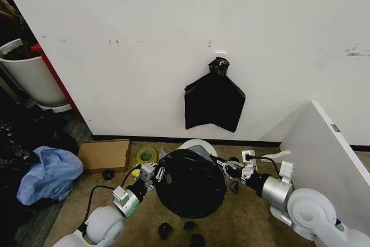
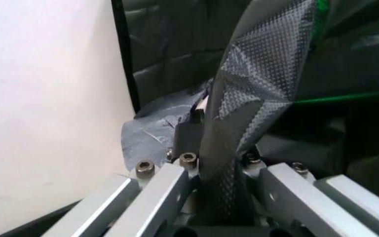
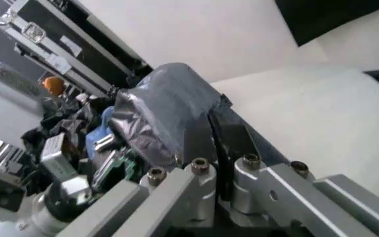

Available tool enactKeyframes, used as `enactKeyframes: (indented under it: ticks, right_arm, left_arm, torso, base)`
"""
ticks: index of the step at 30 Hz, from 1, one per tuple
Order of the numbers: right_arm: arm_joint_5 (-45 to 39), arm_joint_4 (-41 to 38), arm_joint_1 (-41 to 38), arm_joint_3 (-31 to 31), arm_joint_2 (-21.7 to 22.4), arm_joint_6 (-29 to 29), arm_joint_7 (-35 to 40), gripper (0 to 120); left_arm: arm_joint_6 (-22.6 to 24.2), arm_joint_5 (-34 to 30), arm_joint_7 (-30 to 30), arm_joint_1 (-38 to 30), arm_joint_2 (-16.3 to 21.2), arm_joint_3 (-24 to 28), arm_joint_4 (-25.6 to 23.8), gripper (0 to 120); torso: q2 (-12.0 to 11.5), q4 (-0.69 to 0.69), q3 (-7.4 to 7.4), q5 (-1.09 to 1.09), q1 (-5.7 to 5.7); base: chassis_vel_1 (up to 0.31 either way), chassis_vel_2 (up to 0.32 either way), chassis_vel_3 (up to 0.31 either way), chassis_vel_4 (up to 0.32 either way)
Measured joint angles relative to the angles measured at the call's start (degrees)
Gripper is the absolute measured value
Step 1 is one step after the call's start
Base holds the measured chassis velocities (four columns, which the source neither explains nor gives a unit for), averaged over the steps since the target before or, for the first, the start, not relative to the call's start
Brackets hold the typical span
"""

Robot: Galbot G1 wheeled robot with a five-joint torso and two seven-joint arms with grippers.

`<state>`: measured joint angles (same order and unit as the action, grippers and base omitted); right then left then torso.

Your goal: Place the garbage bag over the trash bin.

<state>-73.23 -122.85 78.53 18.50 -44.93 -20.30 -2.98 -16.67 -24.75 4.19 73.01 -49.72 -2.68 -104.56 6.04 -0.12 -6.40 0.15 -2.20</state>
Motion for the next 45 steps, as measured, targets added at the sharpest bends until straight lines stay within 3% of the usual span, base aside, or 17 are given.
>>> enactKeyframes:
  ticks: [21,27,30,32,33,40,45]
  right_arm:
    - [6.0,9.1,-7.8,-5.3,-0.5,1.1,1.6,0]
    - [3.3,7.9,-6.7,-2.4,-0.5,1.5,2.0,0]
    - [2.3,7.0,-5.6,-1.4,0.0,1.5,1.7,5]
    - [-0.6,5.0,-3.2,0.0,1.0,1.1,0.2,18]
    - [-0.6,5.0,-3.2,0.0,1.0,1.1,0.2,18]
    - [-3.3,3.3,-0.9,0.6,1.9,0.7,-3.5,48]
    - [-2.7,3.2,-0.5,0.4,1.9,0.7,-3.8,59]
  left_arm:
    - [-2.2,2.7,0.1,0.5,-0.4,0.8,-1.7,1]
    - [-2.4,2.5,-0.3,0.9,-0.5,0.2,-0.6,1]
    - [-2.4,2.5,-0.4,0.9,-0.5,0.1,-0.3,1]
    - [-2.6,2.5,-0.3,0.8,-0.5,0.2,-0.1,1]
    - [-2.6,2.5,-0.3,0.8,-0.5,0.2,-0.1,1]
    - [-2.6,2.3,-0.3,0.7,-0.5,0.3,-0.3,1]
    - [-2.7,2.2,-0.3,0.8,-0.4,0.3,-0.3,1]
  torso:
    - [0.0,0.01,0.0,0.01,0.0]
    - [0.0,0.01,0.0,0.0,0.0]
    - [0.0,0.01,0.0,-0.01,0.0]
    - [0.0,0.0,0.0,0.0,0.0]
    - [0.0,0.0,0.0,0.0,0.0]
    - [0.0,0.01,0.0,0.0,0.0]
    - [0.0,0.0,0.0,0.0,0.0]
  base:
    - [0.0,0.0,0.0,0.0]
    - [0.0,0.0,0.0,0.0]
    - [0.0,0.0,0.0,0.0]
    - [0.0,0.0,0.0,0.0]
    - [0.0,0.0,0.0,0.0]
    - [0.0,0.0,0.0,0.0]
    - [0.0,0.0,0.0,0.0]
